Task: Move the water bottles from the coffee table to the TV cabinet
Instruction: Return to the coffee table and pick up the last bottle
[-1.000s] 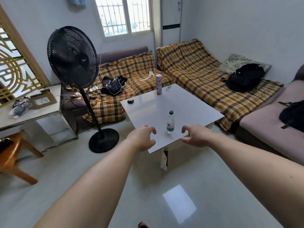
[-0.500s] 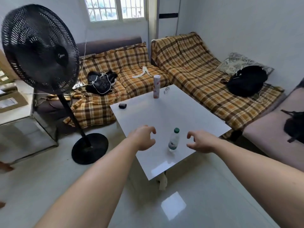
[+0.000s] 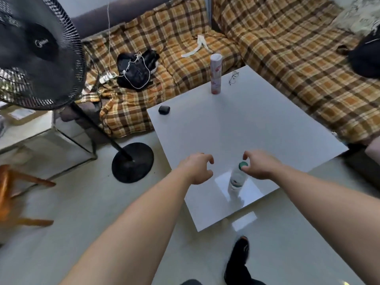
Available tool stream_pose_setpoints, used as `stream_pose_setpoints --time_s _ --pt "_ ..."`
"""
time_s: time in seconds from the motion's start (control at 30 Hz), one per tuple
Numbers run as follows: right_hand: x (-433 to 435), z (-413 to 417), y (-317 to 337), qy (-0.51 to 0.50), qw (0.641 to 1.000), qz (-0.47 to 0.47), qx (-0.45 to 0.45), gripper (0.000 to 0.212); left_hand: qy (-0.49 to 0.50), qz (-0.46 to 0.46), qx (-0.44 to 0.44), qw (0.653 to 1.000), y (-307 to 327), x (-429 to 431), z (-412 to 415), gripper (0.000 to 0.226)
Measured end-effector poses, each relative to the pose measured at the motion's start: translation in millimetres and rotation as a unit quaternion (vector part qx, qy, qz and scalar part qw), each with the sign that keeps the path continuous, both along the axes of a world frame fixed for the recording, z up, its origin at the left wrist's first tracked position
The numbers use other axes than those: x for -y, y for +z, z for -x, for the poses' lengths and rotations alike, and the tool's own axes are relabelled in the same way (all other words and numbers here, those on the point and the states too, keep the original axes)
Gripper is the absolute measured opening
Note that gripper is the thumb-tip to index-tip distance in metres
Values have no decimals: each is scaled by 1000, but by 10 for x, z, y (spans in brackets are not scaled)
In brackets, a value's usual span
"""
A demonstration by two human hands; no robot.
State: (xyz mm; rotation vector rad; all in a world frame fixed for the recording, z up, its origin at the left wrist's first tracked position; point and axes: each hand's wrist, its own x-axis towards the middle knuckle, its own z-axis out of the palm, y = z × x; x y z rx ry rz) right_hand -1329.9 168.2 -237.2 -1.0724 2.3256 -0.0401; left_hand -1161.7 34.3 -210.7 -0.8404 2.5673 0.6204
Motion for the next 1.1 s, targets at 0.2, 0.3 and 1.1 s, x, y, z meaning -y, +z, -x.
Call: stream_pose_setpoints --time_s 0.2,0.3,1.1 --pt "241 152 -425 -16 998 -59 34 50 16 -35 16 999 -298 292 294 39" --pt "354 205 -638 -20 995 -95 39 41 24 -53 26 998 -471 474 339 39" --pt "-112 222 165 -277 957 17 -86 28 -193 -71 -70 976 -229 822 1133 36"
